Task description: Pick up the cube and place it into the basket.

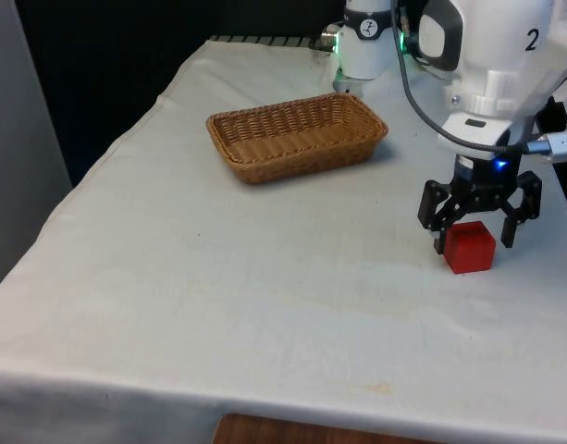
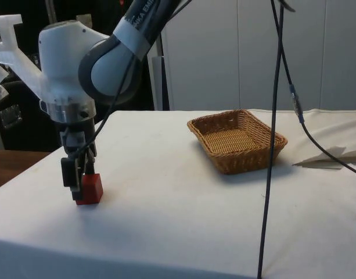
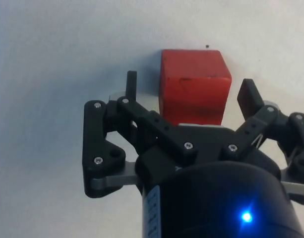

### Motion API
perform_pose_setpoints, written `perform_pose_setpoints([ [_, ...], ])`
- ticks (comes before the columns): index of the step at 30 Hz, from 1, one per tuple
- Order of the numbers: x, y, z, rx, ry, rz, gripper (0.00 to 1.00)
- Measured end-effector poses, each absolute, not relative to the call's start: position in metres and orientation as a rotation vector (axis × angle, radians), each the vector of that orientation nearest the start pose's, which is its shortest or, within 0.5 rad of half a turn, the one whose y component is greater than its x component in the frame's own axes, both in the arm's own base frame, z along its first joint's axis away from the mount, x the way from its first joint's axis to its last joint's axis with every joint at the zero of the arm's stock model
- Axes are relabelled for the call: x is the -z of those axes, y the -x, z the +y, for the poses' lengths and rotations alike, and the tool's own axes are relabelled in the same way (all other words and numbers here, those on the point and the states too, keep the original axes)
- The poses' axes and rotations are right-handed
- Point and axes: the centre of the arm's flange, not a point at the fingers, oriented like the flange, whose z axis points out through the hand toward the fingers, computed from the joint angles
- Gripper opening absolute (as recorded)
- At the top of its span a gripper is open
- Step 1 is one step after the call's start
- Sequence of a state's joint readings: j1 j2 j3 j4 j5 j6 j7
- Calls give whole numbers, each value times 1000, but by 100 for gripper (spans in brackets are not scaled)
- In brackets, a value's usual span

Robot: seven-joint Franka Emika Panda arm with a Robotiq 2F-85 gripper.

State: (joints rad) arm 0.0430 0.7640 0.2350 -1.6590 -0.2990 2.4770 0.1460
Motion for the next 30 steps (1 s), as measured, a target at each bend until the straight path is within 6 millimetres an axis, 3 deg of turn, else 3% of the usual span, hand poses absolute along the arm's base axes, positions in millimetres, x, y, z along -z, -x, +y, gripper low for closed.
perform_pose_setpoints([
  [5,-178,-667,172,138,3121,-457,99],
  [7,-178,-667,172,138,3121,-457,73],
  [8,-178,-667,172,137,3121,-458,73],
  [14,-178,-667,172,137,3121,-458,6],
  [15,-178,-667,172,137,3121,-458,1],
  [26,-180,-667,172,138,3122,-458,1],
  [30,-193,-664,172,139,3129,-464,1],
])
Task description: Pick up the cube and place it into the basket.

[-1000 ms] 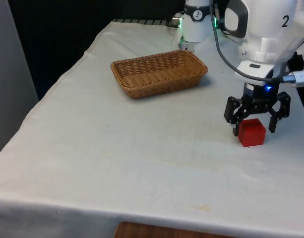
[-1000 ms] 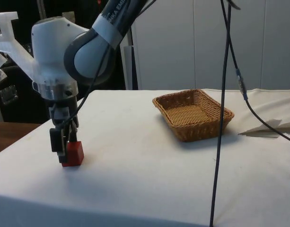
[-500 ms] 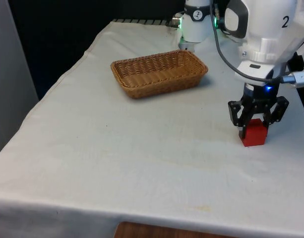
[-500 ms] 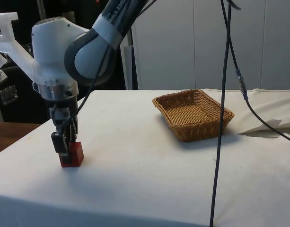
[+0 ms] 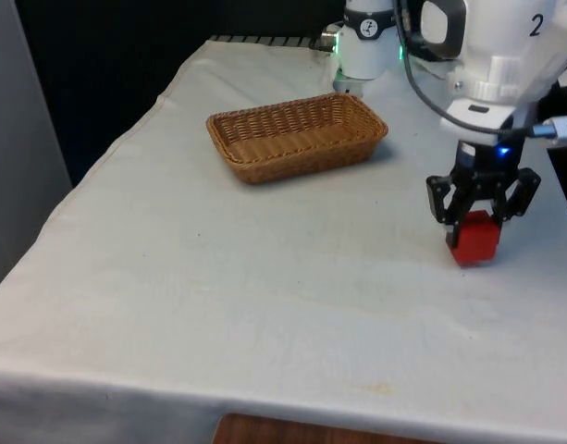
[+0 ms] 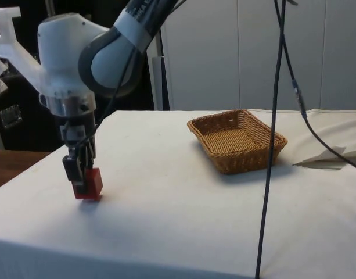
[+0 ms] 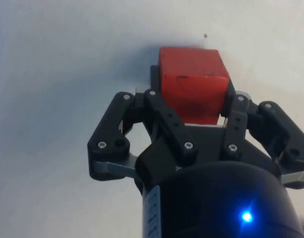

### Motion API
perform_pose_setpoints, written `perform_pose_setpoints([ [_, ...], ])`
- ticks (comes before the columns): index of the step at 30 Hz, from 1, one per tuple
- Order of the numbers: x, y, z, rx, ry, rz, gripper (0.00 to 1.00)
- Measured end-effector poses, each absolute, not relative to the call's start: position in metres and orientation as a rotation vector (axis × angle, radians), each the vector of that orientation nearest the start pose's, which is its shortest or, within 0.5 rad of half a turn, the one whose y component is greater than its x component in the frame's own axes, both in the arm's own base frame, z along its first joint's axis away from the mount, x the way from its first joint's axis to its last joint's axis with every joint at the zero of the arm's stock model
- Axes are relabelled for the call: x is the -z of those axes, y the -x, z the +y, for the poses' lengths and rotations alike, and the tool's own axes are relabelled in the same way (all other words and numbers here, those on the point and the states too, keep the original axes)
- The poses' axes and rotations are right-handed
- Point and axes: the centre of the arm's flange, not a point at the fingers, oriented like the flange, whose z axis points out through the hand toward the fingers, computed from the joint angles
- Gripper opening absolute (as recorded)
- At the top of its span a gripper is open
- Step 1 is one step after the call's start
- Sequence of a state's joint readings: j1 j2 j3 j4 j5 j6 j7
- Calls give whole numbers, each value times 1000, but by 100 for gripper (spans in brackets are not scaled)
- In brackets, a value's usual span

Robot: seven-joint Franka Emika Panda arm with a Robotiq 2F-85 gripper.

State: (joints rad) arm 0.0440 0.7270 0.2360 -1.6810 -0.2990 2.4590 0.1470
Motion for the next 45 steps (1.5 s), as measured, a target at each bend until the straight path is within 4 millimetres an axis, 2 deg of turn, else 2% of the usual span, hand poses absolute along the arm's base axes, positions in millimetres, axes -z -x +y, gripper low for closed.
perform_pose_setpoints([
  [4,-214,-656,171,150,3139,-472,1],
  [16,-238,-636,167,155,3149,-535,1],
  [27,-278,-608,150,181,3179,-529,1],
  [36,-301,-591,137,189,3196,-522,1],
  [45,-313,-573,118,191,3220,-516,1],
])
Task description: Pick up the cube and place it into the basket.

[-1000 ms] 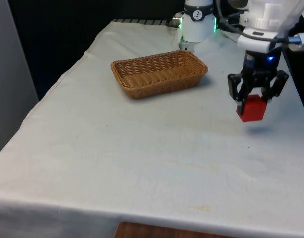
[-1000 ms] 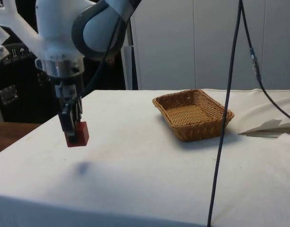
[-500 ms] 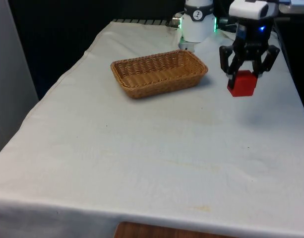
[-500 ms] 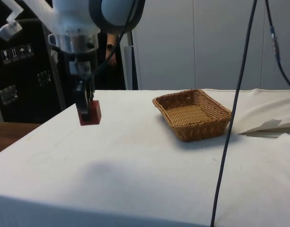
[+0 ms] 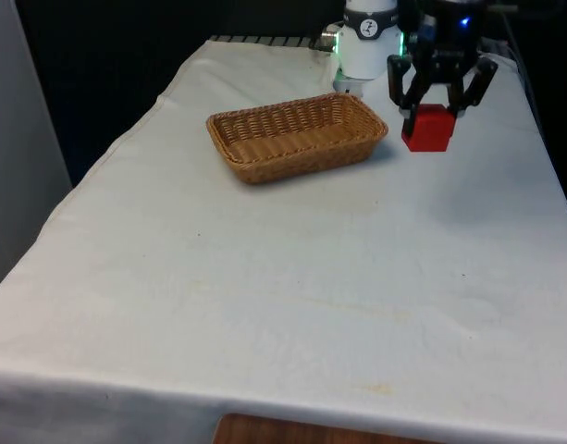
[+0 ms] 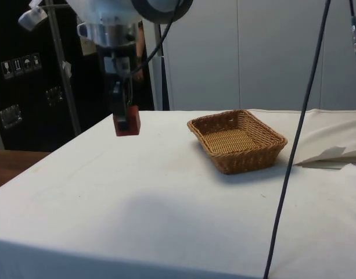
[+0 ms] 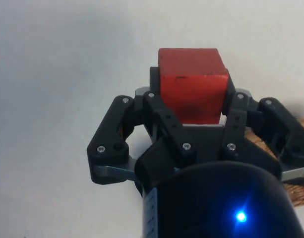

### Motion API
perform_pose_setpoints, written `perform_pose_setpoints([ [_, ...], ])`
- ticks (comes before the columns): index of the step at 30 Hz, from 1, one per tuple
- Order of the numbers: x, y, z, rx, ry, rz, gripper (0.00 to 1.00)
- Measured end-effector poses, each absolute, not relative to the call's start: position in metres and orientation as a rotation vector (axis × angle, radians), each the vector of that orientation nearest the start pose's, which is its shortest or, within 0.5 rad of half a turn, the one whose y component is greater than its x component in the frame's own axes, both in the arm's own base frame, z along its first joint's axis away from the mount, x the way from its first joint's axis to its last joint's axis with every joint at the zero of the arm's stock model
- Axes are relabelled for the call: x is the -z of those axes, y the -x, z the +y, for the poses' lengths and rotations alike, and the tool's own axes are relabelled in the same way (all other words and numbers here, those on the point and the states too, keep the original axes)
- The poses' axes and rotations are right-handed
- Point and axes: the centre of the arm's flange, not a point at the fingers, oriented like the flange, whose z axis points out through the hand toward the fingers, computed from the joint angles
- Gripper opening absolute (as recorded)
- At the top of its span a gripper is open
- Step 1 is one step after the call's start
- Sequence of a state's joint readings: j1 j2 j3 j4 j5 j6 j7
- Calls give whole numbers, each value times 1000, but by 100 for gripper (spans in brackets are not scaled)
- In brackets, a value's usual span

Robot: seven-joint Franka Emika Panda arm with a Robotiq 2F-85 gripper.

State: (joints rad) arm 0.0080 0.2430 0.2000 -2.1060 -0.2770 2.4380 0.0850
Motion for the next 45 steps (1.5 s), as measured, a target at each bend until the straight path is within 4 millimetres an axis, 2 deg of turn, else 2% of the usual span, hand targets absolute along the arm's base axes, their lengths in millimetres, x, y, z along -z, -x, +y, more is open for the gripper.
perform_pose_setpoints([
  [31,-340,-499,60,231,3271,-497,1],
  [45,-339,-474,16,211,3280,-487,1],
])
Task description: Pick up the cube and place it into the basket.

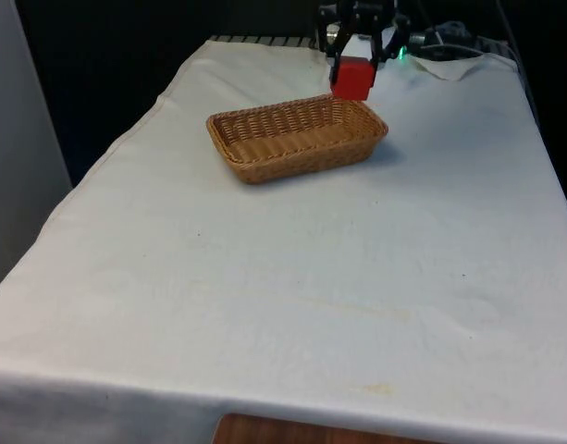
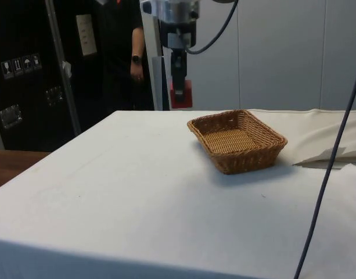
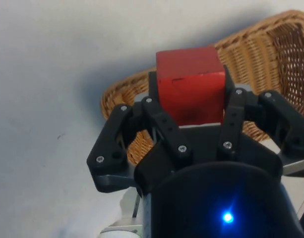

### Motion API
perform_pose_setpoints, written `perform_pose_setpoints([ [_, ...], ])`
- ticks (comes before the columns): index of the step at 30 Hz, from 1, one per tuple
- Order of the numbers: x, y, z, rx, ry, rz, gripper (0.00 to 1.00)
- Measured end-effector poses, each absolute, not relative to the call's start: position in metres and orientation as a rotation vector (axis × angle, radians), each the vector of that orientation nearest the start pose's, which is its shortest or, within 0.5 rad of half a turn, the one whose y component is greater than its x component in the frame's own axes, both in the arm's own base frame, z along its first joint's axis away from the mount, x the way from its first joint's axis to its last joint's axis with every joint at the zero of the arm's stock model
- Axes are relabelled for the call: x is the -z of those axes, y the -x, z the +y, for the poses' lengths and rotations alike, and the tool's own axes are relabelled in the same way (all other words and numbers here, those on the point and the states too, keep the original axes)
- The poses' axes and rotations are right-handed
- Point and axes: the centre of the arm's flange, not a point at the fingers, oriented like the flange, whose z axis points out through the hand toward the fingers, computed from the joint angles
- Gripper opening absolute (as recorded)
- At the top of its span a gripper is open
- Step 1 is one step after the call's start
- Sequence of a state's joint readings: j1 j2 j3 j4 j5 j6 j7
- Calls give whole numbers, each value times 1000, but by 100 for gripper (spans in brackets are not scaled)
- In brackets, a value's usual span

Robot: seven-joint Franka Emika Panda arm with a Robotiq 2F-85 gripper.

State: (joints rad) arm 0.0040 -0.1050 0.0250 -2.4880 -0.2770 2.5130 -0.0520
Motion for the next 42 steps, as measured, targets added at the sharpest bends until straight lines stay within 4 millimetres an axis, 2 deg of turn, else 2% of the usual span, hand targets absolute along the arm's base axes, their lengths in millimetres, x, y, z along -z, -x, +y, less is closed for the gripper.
perform_pose_setpoints([
  [7,-338,-465,1,195,3281,-484,1],
  [18,-328,-439,-41,145,3271,-472,1],
  [20,-328,-439,-41,145,3271,-472,1],
  [34,-285,-405,-81,108,3235,-467,1],
  [40,-268,-402,-89,102,3230,-472,1],
  [42,-256,-402,-91,97,3229,-472,1],
])
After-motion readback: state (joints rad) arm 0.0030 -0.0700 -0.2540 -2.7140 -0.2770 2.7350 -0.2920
